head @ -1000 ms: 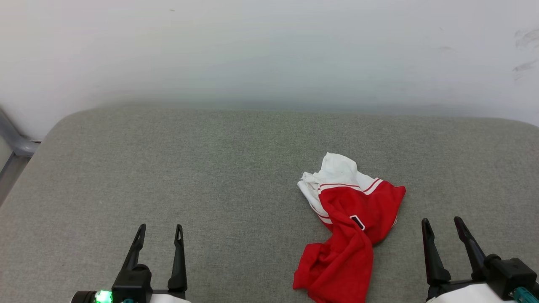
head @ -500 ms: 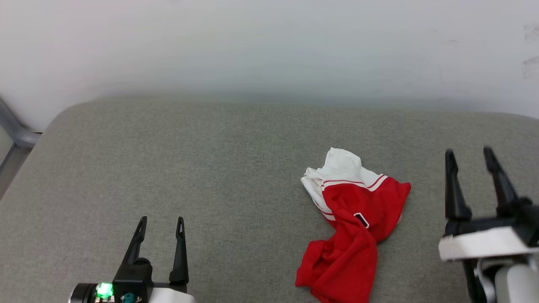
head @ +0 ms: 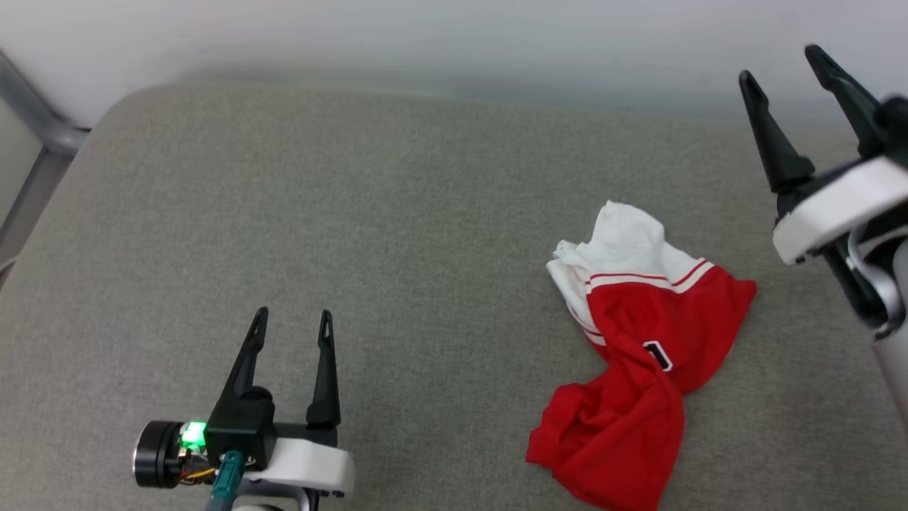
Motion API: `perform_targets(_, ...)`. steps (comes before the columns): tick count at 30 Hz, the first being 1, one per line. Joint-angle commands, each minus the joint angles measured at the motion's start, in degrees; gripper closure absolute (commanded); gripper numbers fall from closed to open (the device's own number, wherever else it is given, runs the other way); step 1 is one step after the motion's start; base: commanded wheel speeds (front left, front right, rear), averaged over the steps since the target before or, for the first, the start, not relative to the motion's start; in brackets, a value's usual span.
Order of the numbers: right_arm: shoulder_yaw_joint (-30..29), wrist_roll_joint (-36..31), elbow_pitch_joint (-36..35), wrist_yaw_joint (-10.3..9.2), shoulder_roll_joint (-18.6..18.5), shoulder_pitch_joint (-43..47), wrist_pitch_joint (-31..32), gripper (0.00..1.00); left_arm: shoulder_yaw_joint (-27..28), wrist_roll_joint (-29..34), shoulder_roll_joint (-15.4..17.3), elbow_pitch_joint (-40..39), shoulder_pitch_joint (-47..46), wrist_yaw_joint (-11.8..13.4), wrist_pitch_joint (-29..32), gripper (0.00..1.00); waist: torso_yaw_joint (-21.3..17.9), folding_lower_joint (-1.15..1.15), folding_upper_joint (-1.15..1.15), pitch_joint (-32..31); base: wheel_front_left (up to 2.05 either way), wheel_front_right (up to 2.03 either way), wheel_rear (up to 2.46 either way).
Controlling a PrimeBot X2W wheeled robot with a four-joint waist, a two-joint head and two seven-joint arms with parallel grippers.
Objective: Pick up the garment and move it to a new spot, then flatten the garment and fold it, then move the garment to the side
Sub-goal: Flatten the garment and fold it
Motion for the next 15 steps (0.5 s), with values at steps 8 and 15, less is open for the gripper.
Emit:
perform_targets(8, 20.70, 15.43, 4.03, -0.07, -11.67, -12.71, 26.35, 0.00, -1.53, -0.16, -0.81, -1.18, -4.13, 0.68, -0.16, 0.00, 3.94, -0.01, 0.00, 7.45, 0.00, 0.00, 0.00)
perform_targets(15, 33.08, 25.40, 4.70, -0.07, -17.57, -19.40, 45.15, 0.00, -3.36, -0.50, -1.16, -1.88, -6.76, 1.18, -0.16, 0.00, 6.24, -0.01, 0.00, 11.36, 0.00, 0.00, 0.00)
